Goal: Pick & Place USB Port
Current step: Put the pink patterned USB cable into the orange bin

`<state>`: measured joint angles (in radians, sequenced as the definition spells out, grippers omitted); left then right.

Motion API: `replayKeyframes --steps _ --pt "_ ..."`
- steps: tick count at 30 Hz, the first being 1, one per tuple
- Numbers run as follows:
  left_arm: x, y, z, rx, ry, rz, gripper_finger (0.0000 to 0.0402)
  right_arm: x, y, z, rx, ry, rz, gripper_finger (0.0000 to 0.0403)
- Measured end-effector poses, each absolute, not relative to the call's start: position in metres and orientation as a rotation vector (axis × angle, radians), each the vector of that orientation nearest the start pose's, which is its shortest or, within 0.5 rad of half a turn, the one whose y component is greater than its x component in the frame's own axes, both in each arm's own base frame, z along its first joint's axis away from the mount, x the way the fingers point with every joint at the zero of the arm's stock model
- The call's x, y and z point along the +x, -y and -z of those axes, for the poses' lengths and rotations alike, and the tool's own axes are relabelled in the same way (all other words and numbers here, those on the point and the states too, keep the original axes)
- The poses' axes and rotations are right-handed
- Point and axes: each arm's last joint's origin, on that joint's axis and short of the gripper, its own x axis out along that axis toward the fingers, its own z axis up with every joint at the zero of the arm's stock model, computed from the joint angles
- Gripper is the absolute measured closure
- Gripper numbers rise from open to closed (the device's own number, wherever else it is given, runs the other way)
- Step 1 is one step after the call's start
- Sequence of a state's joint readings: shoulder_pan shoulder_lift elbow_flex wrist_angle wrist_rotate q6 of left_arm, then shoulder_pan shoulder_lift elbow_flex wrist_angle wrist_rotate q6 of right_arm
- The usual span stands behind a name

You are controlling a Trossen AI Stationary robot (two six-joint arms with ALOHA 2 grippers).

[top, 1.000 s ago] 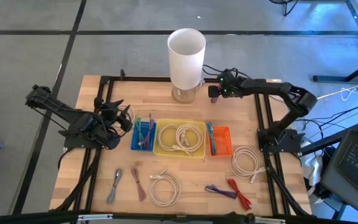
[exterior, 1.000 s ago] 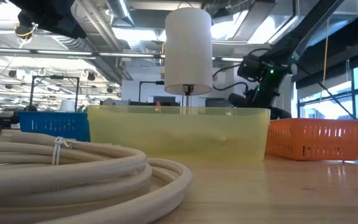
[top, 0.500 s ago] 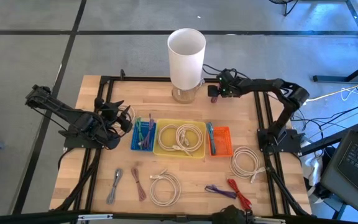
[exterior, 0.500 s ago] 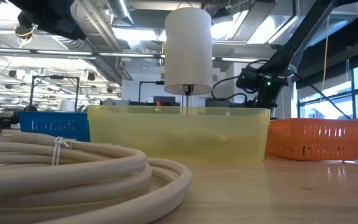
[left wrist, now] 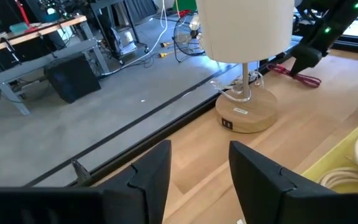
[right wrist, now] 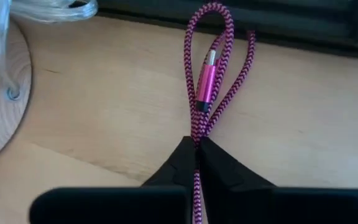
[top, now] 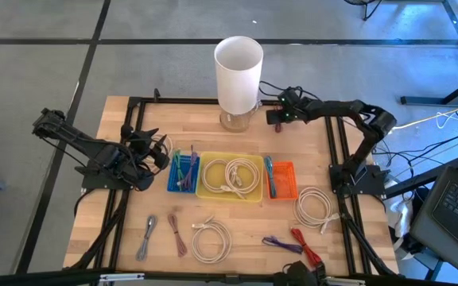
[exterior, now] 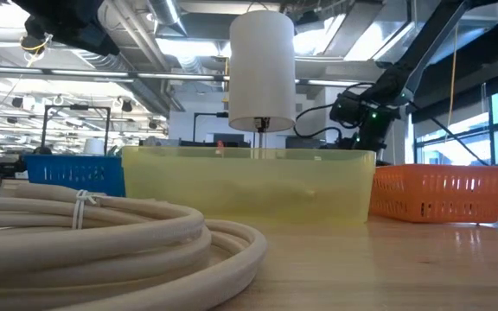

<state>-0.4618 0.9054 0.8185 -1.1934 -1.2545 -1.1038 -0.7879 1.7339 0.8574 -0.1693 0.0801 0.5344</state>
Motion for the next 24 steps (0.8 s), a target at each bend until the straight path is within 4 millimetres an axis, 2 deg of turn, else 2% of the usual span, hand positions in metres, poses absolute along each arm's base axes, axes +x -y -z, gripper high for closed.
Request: replayKeyframes --steps 5,9,15,20,24 --pt "0.127 0.033 -0.276 -0.006 -0.356 -0.981 0.0247 0.215 0.215 -0.159 0.772 -0.767 1.046 0.0399" --pt "0.127 0.033 -0.276 0.006 -0.363 -0.978 0.0245 0.213 0.186 -0.196 0.71 -0.753 0.983 0.0401" --pt "0.127 0.032 -0.277 0.035 -0.359 -0.982 0.0245 0.204 0.113 -0.237 0.687 -0.828 0.852 0.0401" --pt "0.127 0.032 -0.277 0.051 -0.338 -0.994 0.0245 0.198 0.046 -0.254 0.708 -0.816 0.824 0.0402" --pt "0.127 0.032 -0.277 0.06 -0.338 -0.995 0.0245 0.2 -0.003 -0.258 0.745 -0.745 0.77 0.0402"
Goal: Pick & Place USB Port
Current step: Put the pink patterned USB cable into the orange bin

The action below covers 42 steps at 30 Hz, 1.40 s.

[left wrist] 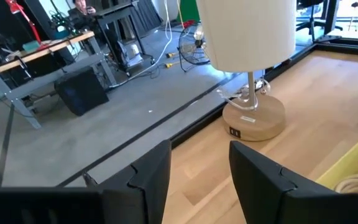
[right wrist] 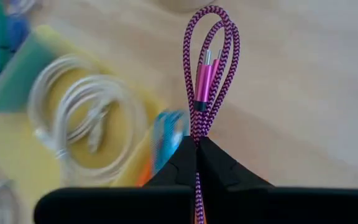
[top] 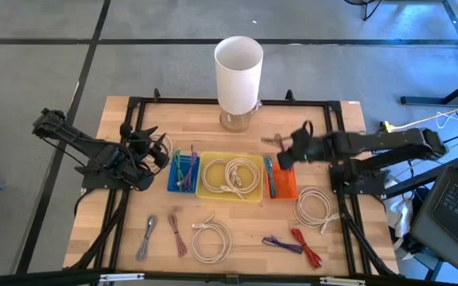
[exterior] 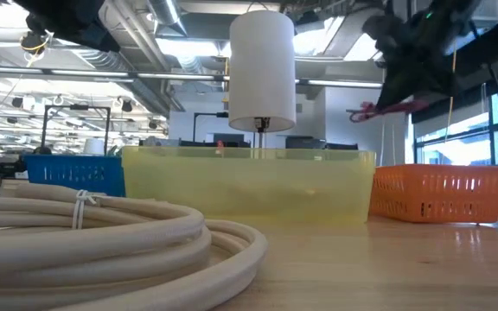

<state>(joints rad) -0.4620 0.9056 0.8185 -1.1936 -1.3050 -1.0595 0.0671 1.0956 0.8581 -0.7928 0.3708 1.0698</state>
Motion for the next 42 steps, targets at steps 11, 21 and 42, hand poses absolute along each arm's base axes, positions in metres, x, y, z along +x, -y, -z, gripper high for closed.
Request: replayKeyframes --steps 11,21,42 --pt "0.127 0.032 -0.278 0.06 -0.335 -0.996 0.0245 0.217 -0.081 -0.216 0.77 -0.708 0.858 0.0403" --pt "0.128 0.032 -0.277 0.043 -0.341 -0.989 0.0245 0.232 -0.077 -0.179 0.674 -0.818 0.994 0.0403" --pt "0.128 0.033 -0.278 0.039 -0.335 -0.989 0.0245 0.245 -0.078 -0.162 0.623 -0.821 1.023 0.033"
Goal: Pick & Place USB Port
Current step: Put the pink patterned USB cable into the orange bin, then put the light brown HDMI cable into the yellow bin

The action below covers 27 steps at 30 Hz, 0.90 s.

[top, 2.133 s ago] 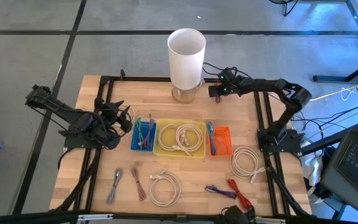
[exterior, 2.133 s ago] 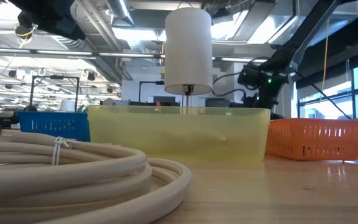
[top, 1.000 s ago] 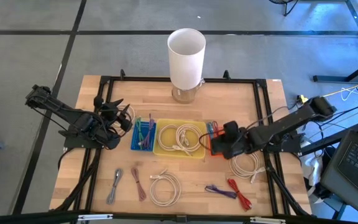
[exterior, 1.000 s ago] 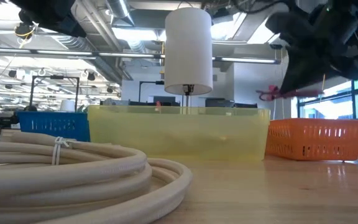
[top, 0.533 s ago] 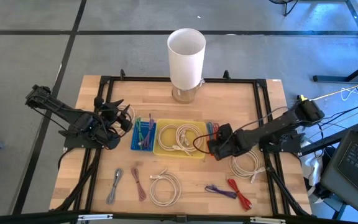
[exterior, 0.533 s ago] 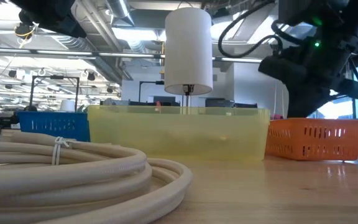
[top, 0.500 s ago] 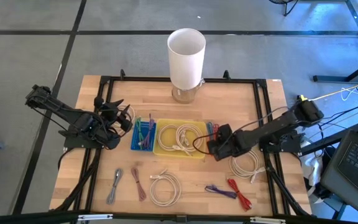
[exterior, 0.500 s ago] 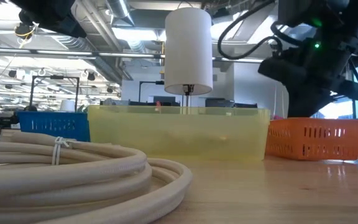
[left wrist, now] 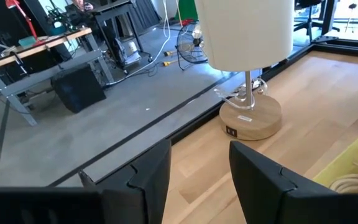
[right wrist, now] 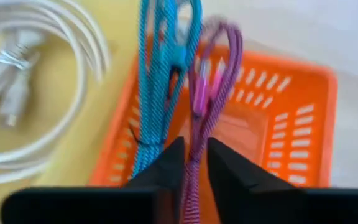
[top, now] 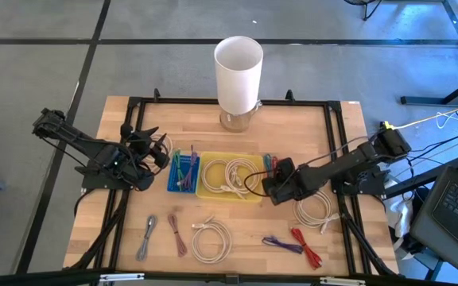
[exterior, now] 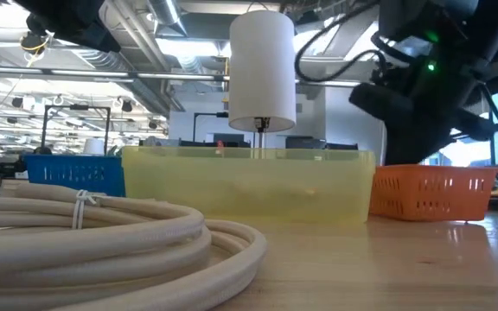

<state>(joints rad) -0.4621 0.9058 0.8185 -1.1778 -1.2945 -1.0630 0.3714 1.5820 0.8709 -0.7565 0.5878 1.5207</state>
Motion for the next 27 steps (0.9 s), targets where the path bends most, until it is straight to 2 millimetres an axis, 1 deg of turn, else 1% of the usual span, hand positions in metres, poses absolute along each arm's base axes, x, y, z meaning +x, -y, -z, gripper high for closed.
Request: replayKeyframes --steps 6,8,11,14,18,21,24,27 --pt "0.128 0.033 -0.277 0.032 -0.334 -0.99 0.0245 0.247 -0.078 -0.188 0.583 -0.789 0.991 0.0248" --pt "0.128 0.033 -0.277 0.031 -0.333 -0.99 0.0245 0.247 -0.078 -0.196 0.572 -0.788 0.982 0.0227" --pt "0.128 0.033 -0.277 0.027 -0.348 -0.982 0.0245 0.246 -0.077 -0.214 0.488 -0.802 0.991 0.0204" --pt "0.128 0.034 -0.275 0.008 -0.428 -0.938 0.0245 0.243 -0.075 -0.236 0.366 -0.78 1.044 0.0194" --pt "0.128 0.035 -0.271 -0.07 -0.523 -0.887 0.0245 0.238 -0.072 -0.268 0.189 -0.718 1.104 0.0191" --pt "0.126 0.036 -0.269 -0.108 -0.6 -0.852 0.0245 0.235 -0.069 -0.288 0.086 -0.675 1.134 0.0191" --pt "0.122 0.034 -0.266 -0.102 -0.716 -0.826 0.0245 0.232 -0.064 -0.302 -0.003 -0.639 1.16 0.0191" --pt "0.118 0.031 -0.263 -0.026 -0.868 -0.778 0.0245 0.233 -0.059 -0.308 -0.069 -0.621 1.156 0.0191"
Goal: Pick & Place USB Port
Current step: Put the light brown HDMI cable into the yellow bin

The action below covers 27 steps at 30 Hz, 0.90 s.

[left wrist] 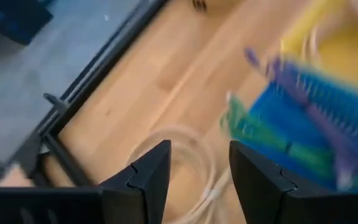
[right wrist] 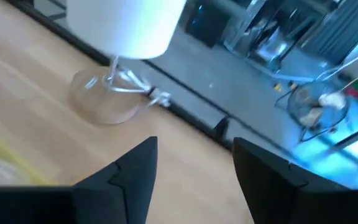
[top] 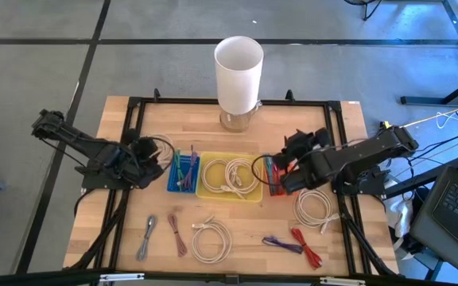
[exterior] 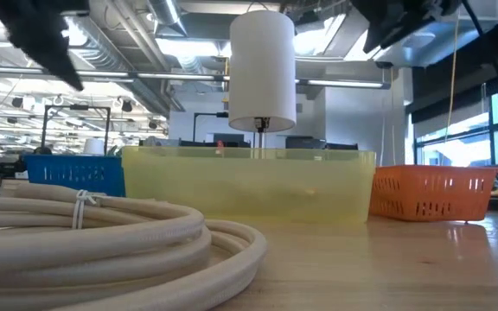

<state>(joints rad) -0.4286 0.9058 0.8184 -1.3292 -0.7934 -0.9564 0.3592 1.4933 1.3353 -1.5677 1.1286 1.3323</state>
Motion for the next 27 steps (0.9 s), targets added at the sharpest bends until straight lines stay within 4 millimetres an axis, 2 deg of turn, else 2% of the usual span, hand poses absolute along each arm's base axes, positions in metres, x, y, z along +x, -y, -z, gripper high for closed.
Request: replayKeyframes --steps 8,11,15,23,27 --pt "0.118 0.02 -0.253 -0.047 -1.15 -0.654 0.0245 0.233 -0.039 -0.315 -0.122 -0.651 1.207 0.0191" --pt "0.12 0.016 -0.238 -0.029 -1.224 -0.594 0.0245 0.233 -0.033 -0.316 -0.126 -0.655 1.225 0.0191" --pt "0.121 0.01 -0.217 -0.108 -1.314 -0.526 0.0245 0.232 -0.028 -0.318 -0.138 -0.669 1.235 0.0191" --pt "0.137 0.001 -0.215 -0.246 -1.23 -0.52 0.0245 0.231 -0.025 -0.319 -0.149 -0.68 1.241 0.0191" --pt "0.144 -0.007 -0.208 -0.267 -1.299 -0.512 0.0245 0.231 -0.025 -0.319 -0.154 -0.678 1.241 0.0191"
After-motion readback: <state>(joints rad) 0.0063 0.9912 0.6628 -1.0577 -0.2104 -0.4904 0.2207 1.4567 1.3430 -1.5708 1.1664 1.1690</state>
